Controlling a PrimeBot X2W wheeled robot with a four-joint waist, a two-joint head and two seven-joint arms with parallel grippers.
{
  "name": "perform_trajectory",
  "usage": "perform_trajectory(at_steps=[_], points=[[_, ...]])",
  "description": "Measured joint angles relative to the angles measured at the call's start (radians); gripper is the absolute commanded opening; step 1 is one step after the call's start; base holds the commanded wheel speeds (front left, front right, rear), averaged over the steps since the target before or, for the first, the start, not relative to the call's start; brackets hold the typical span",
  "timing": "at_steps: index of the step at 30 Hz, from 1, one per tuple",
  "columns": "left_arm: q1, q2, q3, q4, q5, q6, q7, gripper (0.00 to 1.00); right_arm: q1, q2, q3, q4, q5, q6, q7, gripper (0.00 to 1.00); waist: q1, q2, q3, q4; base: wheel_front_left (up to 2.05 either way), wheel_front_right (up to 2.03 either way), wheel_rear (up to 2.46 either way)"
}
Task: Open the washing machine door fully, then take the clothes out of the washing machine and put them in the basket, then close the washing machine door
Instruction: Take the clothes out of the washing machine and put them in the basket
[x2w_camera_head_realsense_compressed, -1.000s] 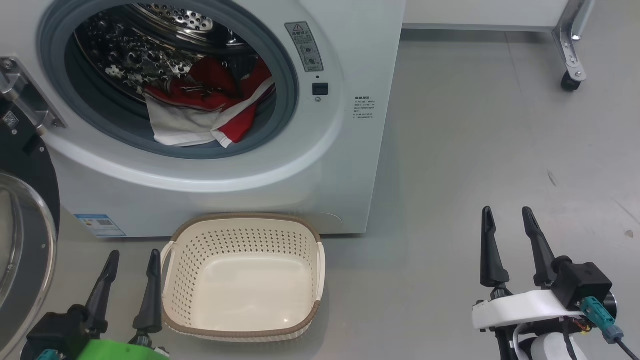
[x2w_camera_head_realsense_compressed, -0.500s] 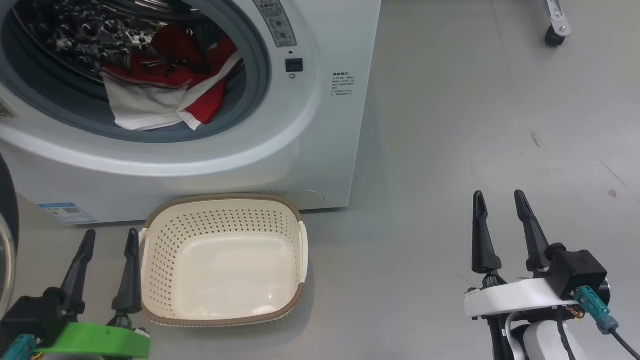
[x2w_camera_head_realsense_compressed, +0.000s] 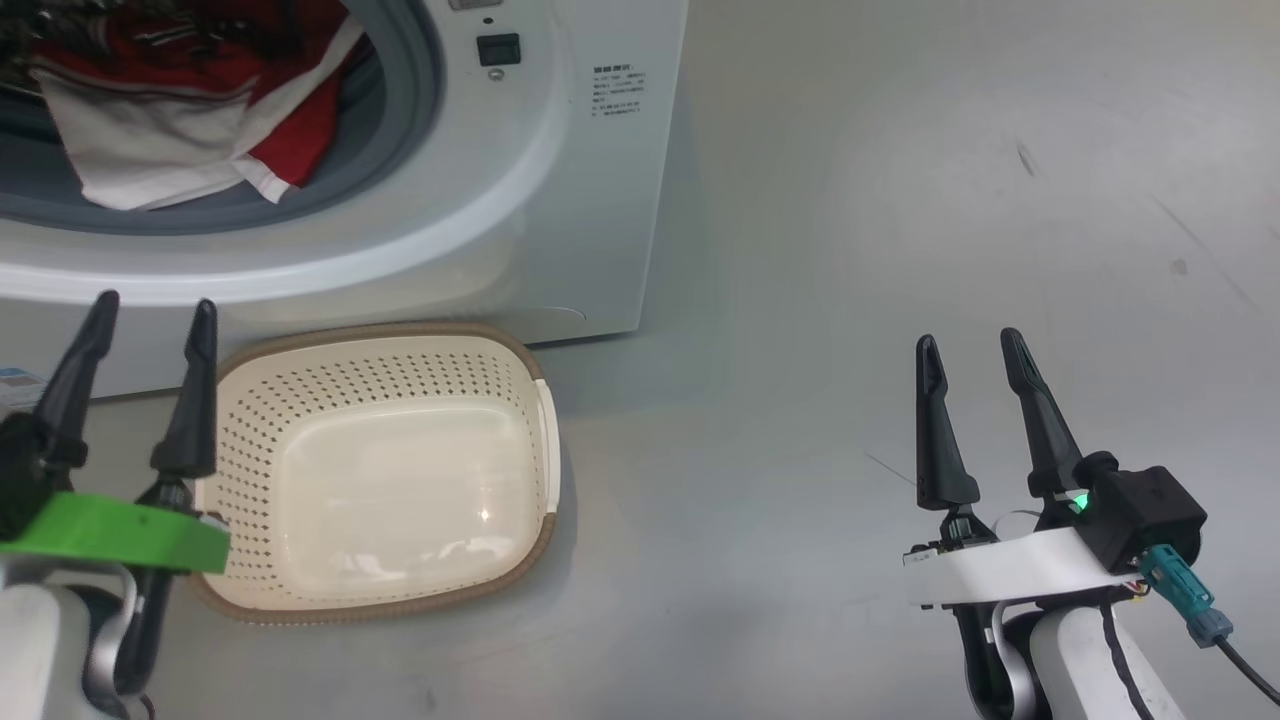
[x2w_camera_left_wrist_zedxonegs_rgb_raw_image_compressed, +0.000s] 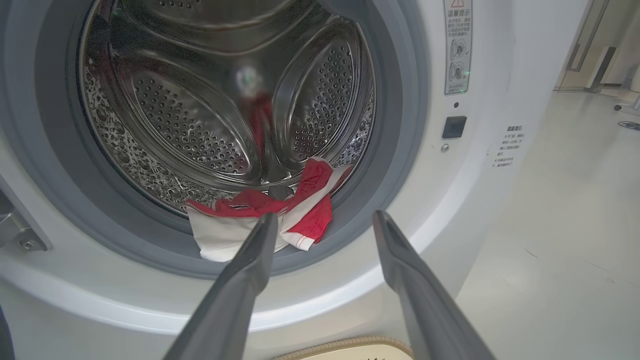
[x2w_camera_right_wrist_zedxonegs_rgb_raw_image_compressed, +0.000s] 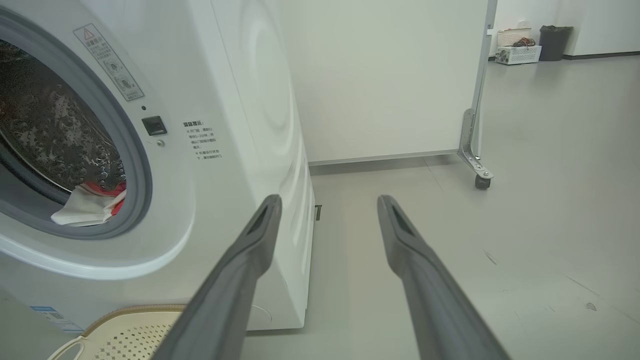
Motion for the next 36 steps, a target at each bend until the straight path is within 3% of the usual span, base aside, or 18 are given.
perform_trajectory(at_steps=[9,17,23,36], points=[[-0.202,0.110,0.000,0.074,-0.097,0.000,0.150,1.00,-0.063,-0.001,0.040,-0.033,0.012,-0.018,0.000,1.00,0.0001,0.0000,0.110,-0.078,0.00,0.00,0.00],[-0.334,0.170,0.008,0.170,-0.141,-0.004,0.281,1.00,-0.092,-0.001,0.063,-0.037,0.042,-0.029,0.000,1.00,0.0001,0.0000,0.168,-0.153,0.00,0.00,0.00],[-0.415,0.194,0.038,0.258,-0.171,-0.004,0.373,1.00,-0.095,0.000,0.086,-0.042,0.045,-0.039,0.000,1.00,0.0001,0.0000,0.197,-0.201,0.00,0.00,0.00],[-0.566,0.254,0.007,0.359,-0.146,-0.003,0.506,1.00,-0.111,0.000,0.117,-0.060,0.062,-0.053,0.000,1.00,0.0000,0.0000,0.247,-0.280,0.00,0.00,0.00]])
